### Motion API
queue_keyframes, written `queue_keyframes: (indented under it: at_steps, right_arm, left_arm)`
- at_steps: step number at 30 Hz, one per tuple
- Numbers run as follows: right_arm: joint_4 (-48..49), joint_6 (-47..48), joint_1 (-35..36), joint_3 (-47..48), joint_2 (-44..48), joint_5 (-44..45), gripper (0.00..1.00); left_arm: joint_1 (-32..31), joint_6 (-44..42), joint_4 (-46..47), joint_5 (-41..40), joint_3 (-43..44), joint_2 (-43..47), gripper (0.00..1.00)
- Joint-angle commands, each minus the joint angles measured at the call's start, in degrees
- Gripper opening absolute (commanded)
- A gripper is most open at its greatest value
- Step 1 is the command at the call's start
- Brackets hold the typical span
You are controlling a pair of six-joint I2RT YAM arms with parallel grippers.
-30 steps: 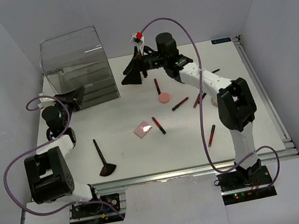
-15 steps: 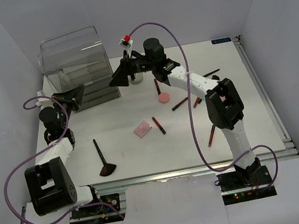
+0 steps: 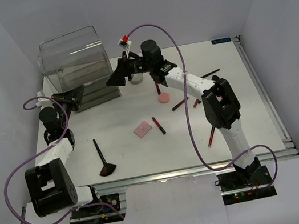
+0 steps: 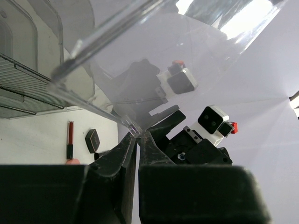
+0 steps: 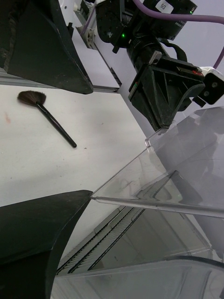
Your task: Organize the makeup
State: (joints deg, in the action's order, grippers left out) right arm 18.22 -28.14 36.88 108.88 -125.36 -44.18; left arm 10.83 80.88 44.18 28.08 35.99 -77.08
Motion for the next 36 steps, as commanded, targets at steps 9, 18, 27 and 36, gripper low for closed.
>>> queue_keyframes:
  at_steps: [9,18,27,36]
  right_arm:
    - [3.4,1.7,-2.0,-2.0,2.8,-3.4,0.92]
    - [5.2,2.3,-2.6,-4.9,5.6,-7.9,0.94]
    - [14.0,-2.8,-2.4,-2.0,2.4,-5.5,0.91]
    - [16.6,-5.6,-1.3,-0.7,1.6,-2.8,0.94]
  left_arm:
    - [-0.4,0.2,2.4,3.2,2.4,4.2,0.00]
    - [-0.4,0.3,2.4,3.1,2.4,4.7,0.00]
    - [-0.4,0.0,1.7,3.3,1.9,6.2,0.00]
    - [-0.3,-0.3,2.2,3.4,1.2,6.4,0.00]
